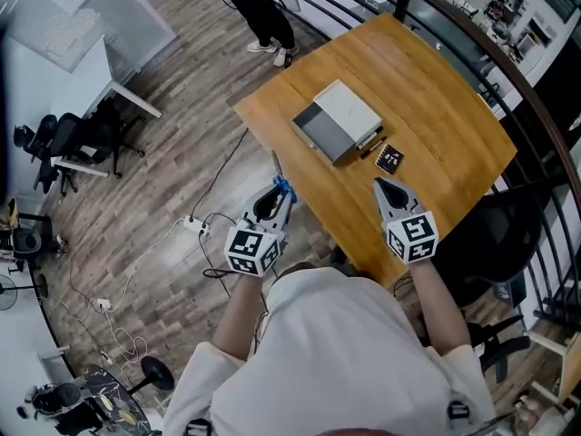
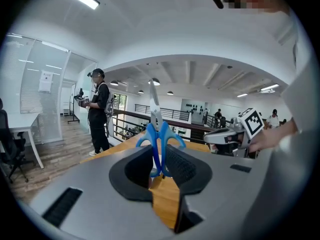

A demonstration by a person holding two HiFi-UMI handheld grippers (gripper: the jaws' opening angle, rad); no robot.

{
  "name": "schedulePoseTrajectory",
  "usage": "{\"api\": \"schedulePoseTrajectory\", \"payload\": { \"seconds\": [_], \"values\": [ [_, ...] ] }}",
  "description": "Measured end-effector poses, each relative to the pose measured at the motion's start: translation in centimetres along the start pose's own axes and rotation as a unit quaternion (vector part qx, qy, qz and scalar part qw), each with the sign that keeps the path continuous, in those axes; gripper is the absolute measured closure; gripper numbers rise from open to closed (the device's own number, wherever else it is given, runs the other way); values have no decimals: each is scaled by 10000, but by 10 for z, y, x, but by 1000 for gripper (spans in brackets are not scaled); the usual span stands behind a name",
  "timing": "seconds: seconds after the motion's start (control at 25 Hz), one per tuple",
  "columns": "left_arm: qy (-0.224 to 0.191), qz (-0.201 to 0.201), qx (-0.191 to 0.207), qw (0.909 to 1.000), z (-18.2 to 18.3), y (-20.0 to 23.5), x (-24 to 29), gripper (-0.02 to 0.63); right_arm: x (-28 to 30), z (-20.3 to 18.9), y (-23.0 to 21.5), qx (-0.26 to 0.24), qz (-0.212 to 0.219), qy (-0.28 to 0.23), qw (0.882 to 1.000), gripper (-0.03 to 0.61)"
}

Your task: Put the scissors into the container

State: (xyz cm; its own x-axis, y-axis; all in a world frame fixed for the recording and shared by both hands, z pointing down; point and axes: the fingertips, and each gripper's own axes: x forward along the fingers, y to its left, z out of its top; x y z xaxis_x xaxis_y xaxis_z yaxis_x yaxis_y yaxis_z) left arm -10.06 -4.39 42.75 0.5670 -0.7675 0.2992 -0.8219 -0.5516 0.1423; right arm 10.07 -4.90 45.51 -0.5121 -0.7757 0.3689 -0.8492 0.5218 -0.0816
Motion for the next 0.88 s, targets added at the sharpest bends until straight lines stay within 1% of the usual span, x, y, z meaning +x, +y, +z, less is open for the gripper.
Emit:
{"api": "schedulePoseTrajectory", "payload": {
  "seconds": [0.28,0.44,0.68,0.8,0.88],
  "values": [
    [171,-174,55,9997,-5,12,32,541,22,-7,-14,137,-54,89,9999,575],
    [254,-353,58,9990,-3,27,53,541,36,-10,-18,208,-178,185,9995,575],
    [448,-897,231,9947,2,54,95,541,64,-7,-30,399,-619,235,9970,575],
    [573,-1213,328,9904,3,67,117,540,80,-1,-33,536,-864,261,9945,575],
    [659,-1402,479,9868,0,74,131,540,89,0,-36,639,-1034,289,9922,575]
  ]
}}
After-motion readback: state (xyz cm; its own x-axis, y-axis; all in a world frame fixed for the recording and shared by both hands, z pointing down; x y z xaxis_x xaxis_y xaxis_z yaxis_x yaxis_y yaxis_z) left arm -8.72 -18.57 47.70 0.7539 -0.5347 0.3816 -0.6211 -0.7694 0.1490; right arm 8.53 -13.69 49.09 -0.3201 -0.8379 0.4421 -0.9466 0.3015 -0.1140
